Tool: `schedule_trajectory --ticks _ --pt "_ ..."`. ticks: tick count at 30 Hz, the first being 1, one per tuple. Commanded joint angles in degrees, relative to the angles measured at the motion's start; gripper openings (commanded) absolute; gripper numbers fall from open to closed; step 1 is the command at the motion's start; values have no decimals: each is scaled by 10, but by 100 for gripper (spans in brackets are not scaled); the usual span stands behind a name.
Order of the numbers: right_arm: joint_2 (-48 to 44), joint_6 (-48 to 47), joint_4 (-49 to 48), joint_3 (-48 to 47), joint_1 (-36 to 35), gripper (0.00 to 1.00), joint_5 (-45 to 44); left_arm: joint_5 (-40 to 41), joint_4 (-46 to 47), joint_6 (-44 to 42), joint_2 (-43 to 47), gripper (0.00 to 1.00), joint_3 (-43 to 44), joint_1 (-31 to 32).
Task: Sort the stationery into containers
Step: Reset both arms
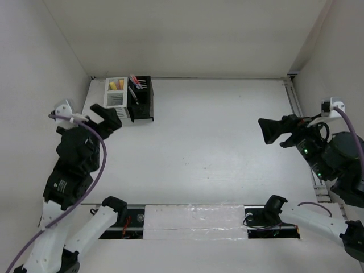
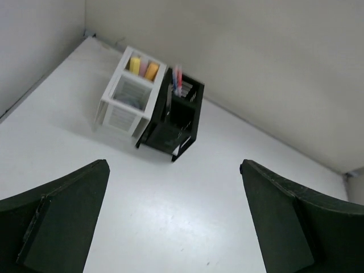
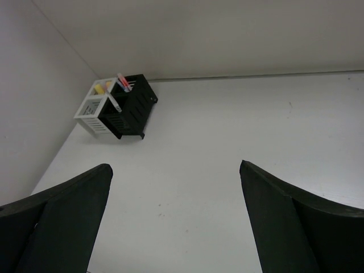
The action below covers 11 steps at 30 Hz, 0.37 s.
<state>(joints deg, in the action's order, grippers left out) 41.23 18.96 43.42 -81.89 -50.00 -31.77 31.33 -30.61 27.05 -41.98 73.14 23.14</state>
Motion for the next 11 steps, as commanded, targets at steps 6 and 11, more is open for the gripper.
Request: schedule_trajectory --ticks 6,11 --pt "-59 -12 25 34 -5 100 -35 -43 41 -11 140 100 -168 -1" --pt "-67 -12 14 40 -5 100 -46 -26 35 1 140 100 -175 -1"
